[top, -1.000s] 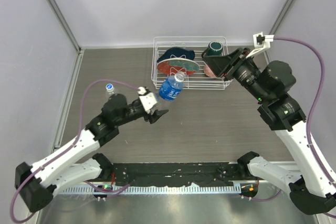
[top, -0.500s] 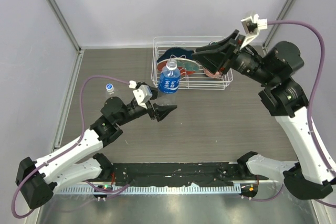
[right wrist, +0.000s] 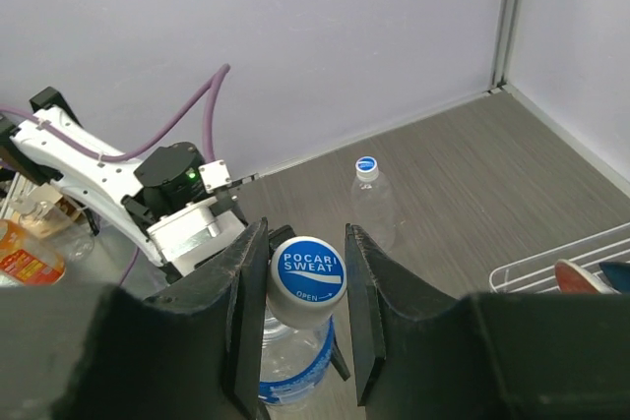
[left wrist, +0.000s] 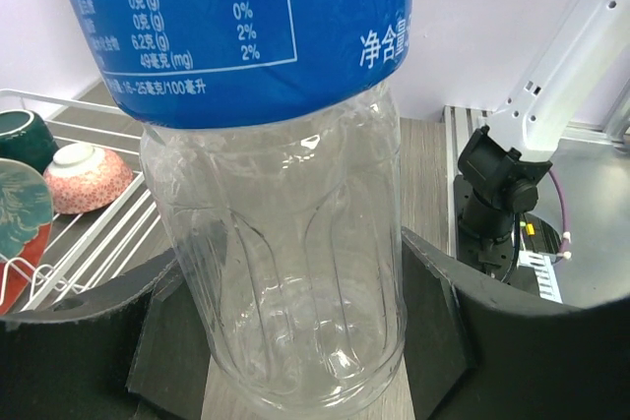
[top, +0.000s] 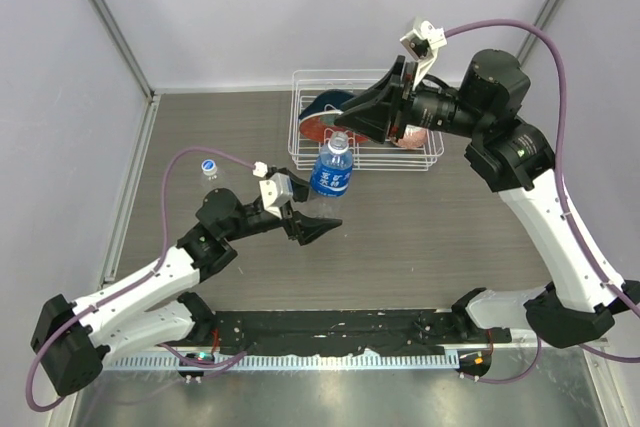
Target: Screw on the bottle caps
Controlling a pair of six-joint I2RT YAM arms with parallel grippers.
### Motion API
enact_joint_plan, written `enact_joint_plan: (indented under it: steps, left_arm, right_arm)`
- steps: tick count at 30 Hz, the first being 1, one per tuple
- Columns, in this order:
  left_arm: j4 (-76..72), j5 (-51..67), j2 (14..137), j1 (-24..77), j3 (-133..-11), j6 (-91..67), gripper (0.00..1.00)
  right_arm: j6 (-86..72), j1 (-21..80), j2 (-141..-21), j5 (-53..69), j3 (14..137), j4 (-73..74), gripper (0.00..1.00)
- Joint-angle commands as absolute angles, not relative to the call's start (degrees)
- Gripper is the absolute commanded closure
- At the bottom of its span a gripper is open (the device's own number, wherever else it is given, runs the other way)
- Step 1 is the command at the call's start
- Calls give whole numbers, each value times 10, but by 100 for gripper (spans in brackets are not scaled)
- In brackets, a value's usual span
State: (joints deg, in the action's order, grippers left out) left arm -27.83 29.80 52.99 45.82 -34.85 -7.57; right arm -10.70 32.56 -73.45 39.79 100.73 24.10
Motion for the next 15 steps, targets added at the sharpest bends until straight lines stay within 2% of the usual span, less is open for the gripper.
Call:
enact_joint_plan:
  steps: [1,15]
  left_arm:
    - [-343,310,540,461,-349,-88,99]
    - [-359,297,537,461,-344,-105,100]
  right_arm:
    - [-95,342,-721,420,1028,234,99]
    - [-32,393,-715,358,1000,254,99]
